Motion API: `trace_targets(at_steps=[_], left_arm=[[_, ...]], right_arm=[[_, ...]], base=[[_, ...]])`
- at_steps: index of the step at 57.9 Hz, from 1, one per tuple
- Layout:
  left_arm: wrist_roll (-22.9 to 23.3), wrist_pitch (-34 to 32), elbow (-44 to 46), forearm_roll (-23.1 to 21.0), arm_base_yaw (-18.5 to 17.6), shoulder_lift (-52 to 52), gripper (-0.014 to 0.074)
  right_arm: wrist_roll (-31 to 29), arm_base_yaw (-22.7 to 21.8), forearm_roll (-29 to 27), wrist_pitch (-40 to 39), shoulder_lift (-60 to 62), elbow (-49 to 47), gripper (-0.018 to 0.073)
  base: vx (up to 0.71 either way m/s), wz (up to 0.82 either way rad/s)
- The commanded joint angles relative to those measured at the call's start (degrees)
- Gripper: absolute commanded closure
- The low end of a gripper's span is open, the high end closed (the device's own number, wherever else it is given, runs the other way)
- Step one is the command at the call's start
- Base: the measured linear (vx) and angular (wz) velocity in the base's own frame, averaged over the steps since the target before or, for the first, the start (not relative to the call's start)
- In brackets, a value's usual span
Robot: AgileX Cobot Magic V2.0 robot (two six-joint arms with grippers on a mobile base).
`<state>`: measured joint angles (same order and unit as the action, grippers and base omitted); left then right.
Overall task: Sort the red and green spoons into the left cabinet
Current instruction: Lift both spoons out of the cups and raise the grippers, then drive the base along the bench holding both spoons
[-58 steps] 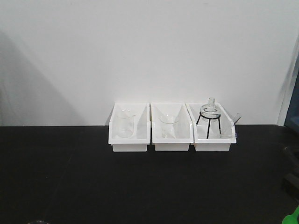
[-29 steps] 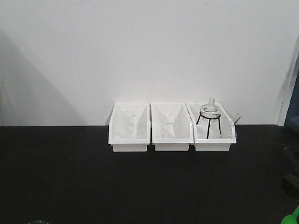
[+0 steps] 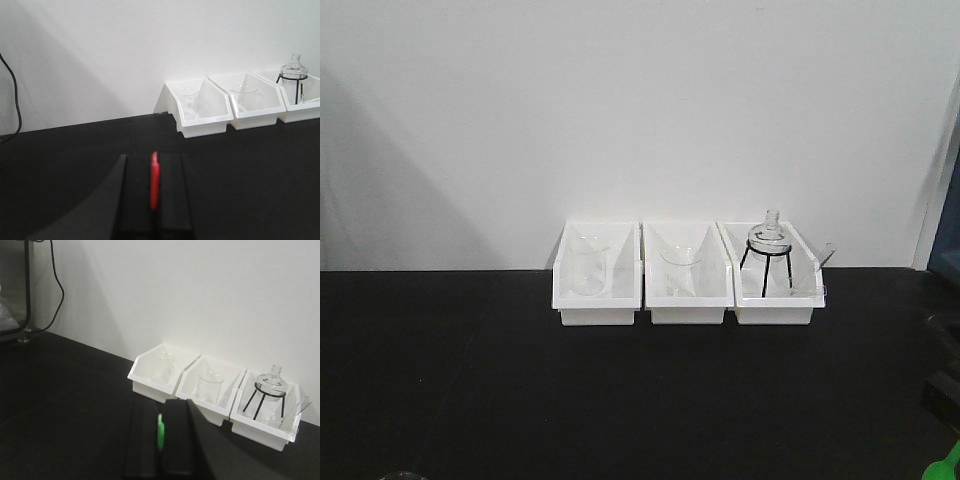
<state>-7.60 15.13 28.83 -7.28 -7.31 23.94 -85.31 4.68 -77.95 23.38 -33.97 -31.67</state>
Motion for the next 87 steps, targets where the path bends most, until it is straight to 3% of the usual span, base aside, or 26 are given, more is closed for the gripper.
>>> trace_targets(at_steps=[1,28,87], left_arm=[[0.38,-4.85,1.62,-0.46,-0.09,0.27,0.0600],[0.38,-4.85,1.62,-0.46,-0.09,0.27,0.0600],[0.38,-4.85,1.62,-0.46,-0.09,0.27,0.0600]], right_arm=[[0.10,-0.19,-2.27,-0.74,-0.03,-1.44,0.0562],[0.10,-0.19,-2.27,-0.47,-0.03,-1.44,0.0562],[0.10,-0.19,-2.27,-0.47,-0.03,-1.44,0.0562]], base=[[-0.01,0.00],[-0.05,0.14],[-0.12,0.45]])
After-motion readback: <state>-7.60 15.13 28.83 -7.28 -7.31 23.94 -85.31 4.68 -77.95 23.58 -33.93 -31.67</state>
